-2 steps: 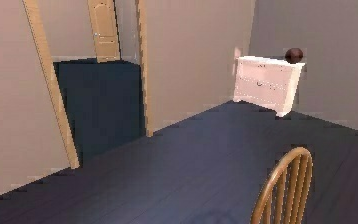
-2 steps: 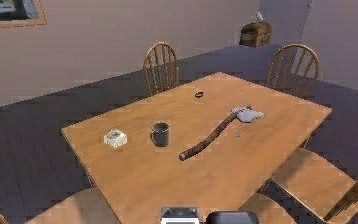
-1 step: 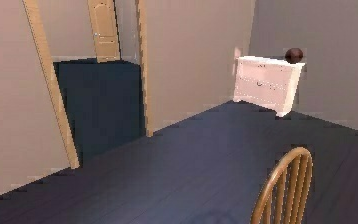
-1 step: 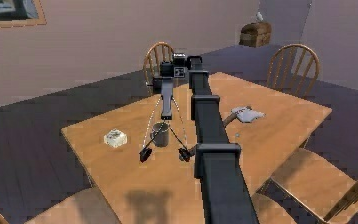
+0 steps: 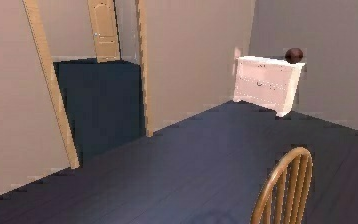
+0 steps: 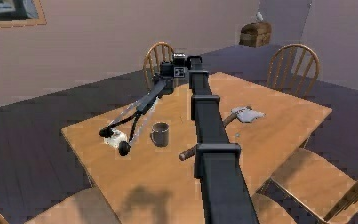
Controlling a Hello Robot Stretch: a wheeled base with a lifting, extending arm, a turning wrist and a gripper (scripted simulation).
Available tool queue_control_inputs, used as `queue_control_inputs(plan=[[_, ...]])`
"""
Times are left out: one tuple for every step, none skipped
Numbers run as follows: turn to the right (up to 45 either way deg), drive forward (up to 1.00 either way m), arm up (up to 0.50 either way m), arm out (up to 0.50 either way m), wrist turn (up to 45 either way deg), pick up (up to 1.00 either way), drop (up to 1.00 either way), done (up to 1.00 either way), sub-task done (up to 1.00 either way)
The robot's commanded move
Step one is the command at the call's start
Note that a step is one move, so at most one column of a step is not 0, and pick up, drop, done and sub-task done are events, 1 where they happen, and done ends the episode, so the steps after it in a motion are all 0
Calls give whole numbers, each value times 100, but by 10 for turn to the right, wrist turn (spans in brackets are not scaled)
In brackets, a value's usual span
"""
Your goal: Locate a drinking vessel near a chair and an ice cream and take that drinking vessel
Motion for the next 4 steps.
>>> queue_control_inputs(plan=[[0, 0, 0, 0, 450, 0, 0, 0, 0], [0, 0, 0, 0, 450, 0, 0, 0, 0], [0, 0, 0, 0, 240, 0, 0, 0, 0], [0, 0, -30, 0, 0, 0, 0, 0, 0]])
